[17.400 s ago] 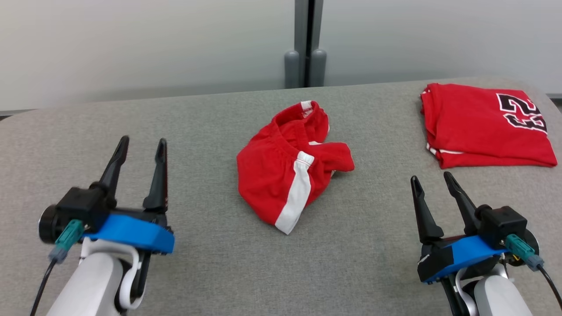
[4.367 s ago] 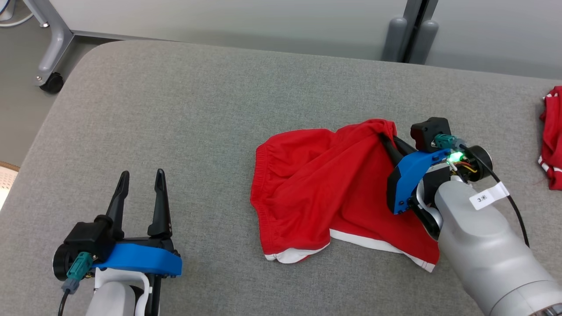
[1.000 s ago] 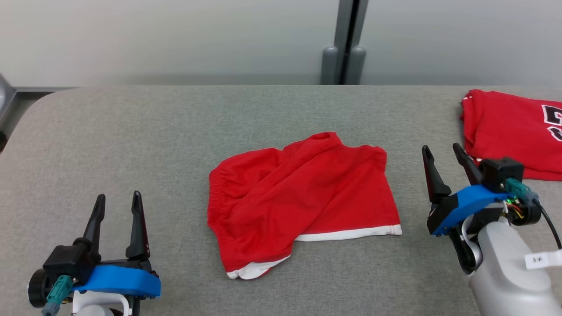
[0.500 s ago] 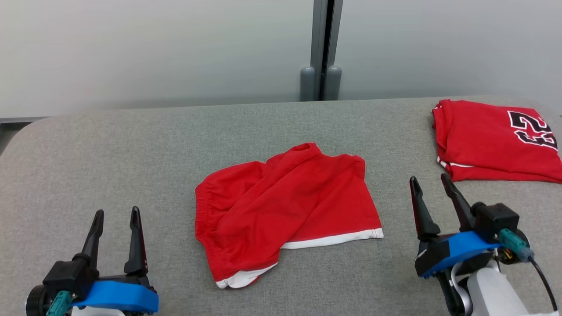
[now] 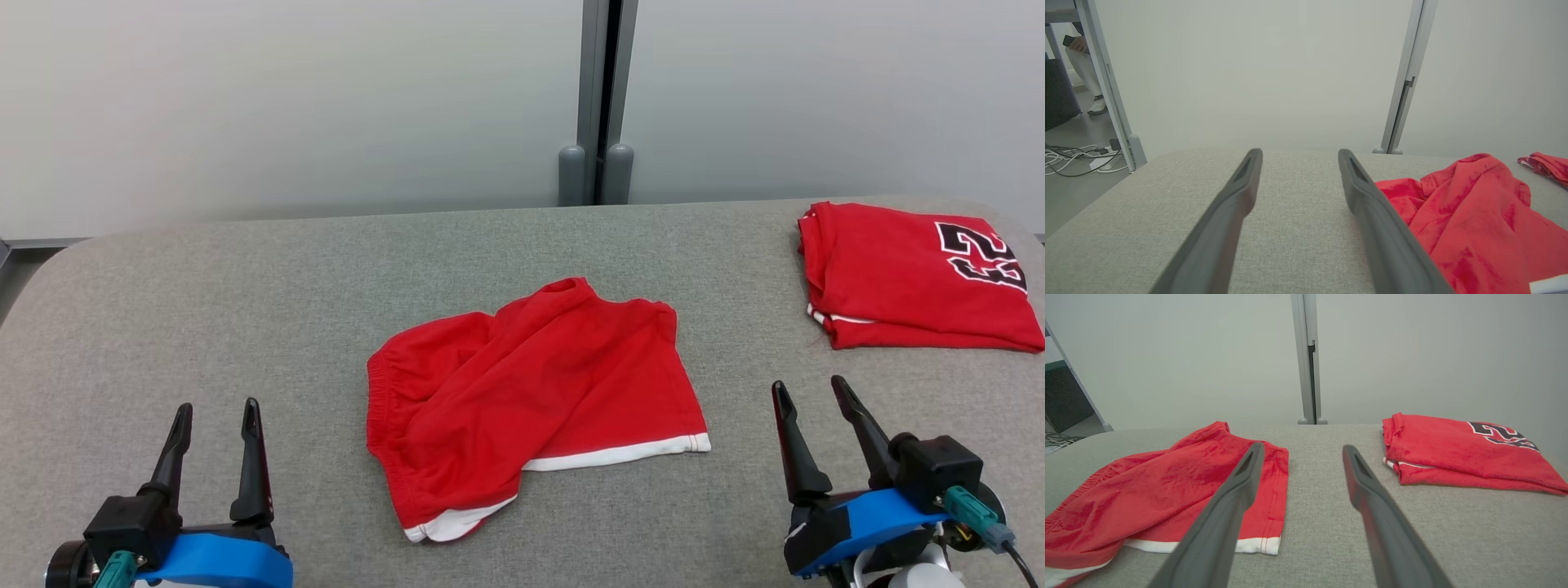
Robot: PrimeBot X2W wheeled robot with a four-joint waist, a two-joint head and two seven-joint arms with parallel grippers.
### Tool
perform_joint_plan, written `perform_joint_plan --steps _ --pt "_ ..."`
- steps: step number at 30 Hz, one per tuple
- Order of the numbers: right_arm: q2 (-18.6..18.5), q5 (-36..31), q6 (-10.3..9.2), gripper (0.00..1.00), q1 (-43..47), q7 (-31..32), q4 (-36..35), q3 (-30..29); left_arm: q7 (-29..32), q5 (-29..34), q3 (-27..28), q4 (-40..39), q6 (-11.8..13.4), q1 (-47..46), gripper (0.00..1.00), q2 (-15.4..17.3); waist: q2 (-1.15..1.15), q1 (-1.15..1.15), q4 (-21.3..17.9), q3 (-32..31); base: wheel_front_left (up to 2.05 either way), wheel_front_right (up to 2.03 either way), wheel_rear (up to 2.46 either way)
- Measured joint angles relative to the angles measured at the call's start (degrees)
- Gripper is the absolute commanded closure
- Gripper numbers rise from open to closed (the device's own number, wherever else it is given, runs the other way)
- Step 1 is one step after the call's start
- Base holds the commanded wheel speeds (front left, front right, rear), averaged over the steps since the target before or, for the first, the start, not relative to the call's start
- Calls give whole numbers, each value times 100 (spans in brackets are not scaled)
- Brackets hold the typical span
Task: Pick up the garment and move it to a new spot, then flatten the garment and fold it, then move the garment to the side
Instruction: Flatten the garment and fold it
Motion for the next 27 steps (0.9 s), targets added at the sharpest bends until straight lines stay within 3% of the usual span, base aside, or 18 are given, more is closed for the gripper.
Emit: perform_joint_plan --steps 13,21,27 --pt "4 135 0 0 144 179 -126 -23 0 -49 -196 -4 0 4 0 -58 0 0 122 -47 0 0 0" --pt "7 54 0 0 -95 225 168 82 3 -263 -1170 213 0 -70 0 47 0 0 209 68 0 0 0" --pt "8 -69 0 0 -435 132 876 200 14 -576 -2019 672 0 -156 0 310 0 1 238 251 0 0 0"
